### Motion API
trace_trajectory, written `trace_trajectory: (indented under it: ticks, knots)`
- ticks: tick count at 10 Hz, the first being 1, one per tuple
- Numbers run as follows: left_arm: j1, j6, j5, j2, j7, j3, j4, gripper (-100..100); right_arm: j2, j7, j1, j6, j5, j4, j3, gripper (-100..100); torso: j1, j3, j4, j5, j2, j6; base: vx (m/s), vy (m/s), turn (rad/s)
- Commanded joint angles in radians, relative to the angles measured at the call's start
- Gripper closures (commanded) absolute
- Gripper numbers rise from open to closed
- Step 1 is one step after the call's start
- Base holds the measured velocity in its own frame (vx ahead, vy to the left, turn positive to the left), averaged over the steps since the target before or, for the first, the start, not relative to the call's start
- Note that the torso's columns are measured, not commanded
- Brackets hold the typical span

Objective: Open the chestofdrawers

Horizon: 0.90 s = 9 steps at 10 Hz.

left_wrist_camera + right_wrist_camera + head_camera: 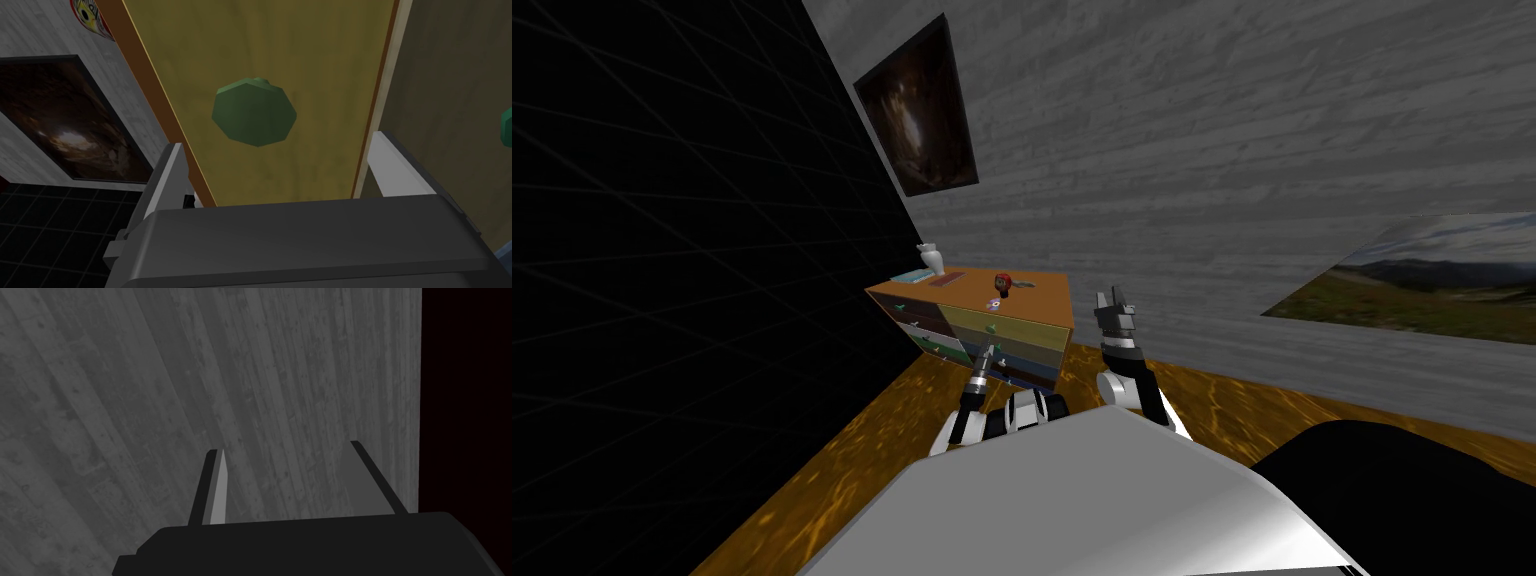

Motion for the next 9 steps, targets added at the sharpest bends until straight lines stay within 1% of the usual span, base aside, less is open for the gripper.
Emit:
trace_trajectory:
  ticks: [1, 2, 5, 6, 7, 8, 9]
  knots:
    - [0.0, 0.0, 0.0, 0.0, 0.0, 0.0, 0.0, -100, 0.0, 0.0, 0.0, 0.0, 0.0, 0.0, 0.0, 0, 0.0, 0.0, 0.0, 0.0, 0.0, 0.0, 0.0, 0.0, 0.0]
    - [-0.013, 0.029, 0.001, 0.004, 0.002, 0.001, -0.02, -100, 0.0, 0.0, 0.0, 0.0, 0.0, 0.0, 0.0, 0, 0.0, 0.0, 0.0, 0.0, 0.0, 0.0, -0.004, -0.014, 0.006]
    - [-0.034, 0.078, 0.002, 0.005, 0.006, 0.004, -0.049, -100, 0.0, 0.0, 0.0, 0.0, 0.0, 0.0, 0.0, 0, -0.001, 0.0, 0.0, 0.0, 0.0, 0.0, -0.001, -0.022, 0.003]
    - [-0.04, 0.093, 0.002, 0.002, 0.007, 0.005, -0.056, -100, 0.0, 0.0, 0.0, 0.0, 0.0, 0.0, 0.0, 0, -0.001, 0.0, 0.0, 0.0, 0.0, 0.0, -0.001, -0.021, 0.005]
    - [-0.037, 0.079, 0.002, 0.004, 0.007, 0.005, -0.047, -100, 0.0, 0.0, 0.0, 0.0, 0.0, 0.0, 0.0, 0, 0.0, 0.0, 0.0, 0.0, 0.0, 0.0, -0.001, -0.007, 0.001]
    - [-0.053, 0.113, 0.003, 0.003, 0.009, 0.008, -0.064, -100, 0.0, 0.0, 0.0, 0.0, 0.0, 0.0, 0.0, 0, 0.001, 0.0, 0.0, 0.0, 0.0, 0.0, 0.004, 0.003, -0.012]
    - [-0.058, 0.123, 0.004, 0.003, 0.01, 0.009, -0.069, -100, 0.0, 0.0, 0.0, 0.0, 0.0, 0.0, 0.0, 0, 0.001, 0.0, 0.0, 0.0, 0.0, 0.0, 0.003, 0.005, -0.014]
